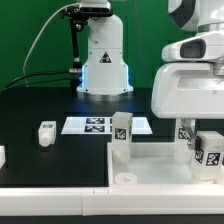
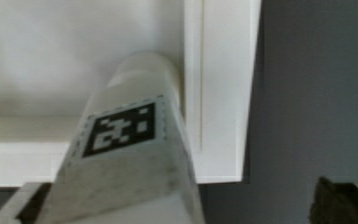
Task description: Assemble square table
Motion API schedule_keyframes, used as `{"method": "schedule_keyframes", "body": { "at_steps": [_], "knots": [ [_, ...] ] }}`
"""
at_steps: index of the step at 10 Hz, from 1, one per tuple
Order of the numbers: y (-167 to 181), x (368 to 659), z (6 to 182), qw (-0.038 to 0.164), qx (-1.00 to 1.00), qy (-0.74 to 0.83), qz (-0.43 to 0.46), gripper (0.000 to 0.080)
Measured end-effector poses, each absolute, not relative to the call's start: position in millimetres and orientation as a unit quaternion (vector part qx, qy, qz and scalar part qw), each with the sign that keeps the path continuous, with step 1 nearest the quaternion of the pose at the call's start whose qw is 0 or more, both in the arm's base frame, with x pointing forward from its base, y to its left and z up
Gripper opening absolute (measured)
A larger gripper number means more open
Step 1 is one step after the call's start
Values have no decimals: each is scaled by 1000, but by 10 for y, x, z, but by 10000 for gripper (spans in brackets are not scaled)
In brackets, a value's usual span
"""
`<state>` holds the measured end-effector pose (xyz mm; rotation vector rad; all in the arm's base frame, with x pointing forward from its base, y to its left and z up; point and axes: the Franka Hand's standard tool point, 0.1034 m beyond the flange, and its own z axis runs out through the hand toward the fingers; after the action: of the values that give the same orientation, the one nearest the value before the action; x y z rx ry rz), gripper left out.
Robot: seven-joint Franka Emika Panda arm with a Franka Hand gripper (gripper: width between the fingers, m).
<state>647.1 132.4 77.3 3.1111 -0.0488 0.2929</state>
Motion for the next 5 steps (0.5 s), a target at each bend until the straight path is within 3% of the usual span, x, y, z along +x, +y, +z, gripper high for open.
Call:
{"method": "schedule_keyframes", "body": {
  "at_steps": [1,2,3,5],
  "knots": [
    [1293,6479,778,8,995,-35,95,520],
    [1259,6486,781,5,992,-81,95,385],
    [1216,6488,768,4,987,-127,95,303],
    [1166,6492,763,-2,965,-243,97,303]
  ]
}}
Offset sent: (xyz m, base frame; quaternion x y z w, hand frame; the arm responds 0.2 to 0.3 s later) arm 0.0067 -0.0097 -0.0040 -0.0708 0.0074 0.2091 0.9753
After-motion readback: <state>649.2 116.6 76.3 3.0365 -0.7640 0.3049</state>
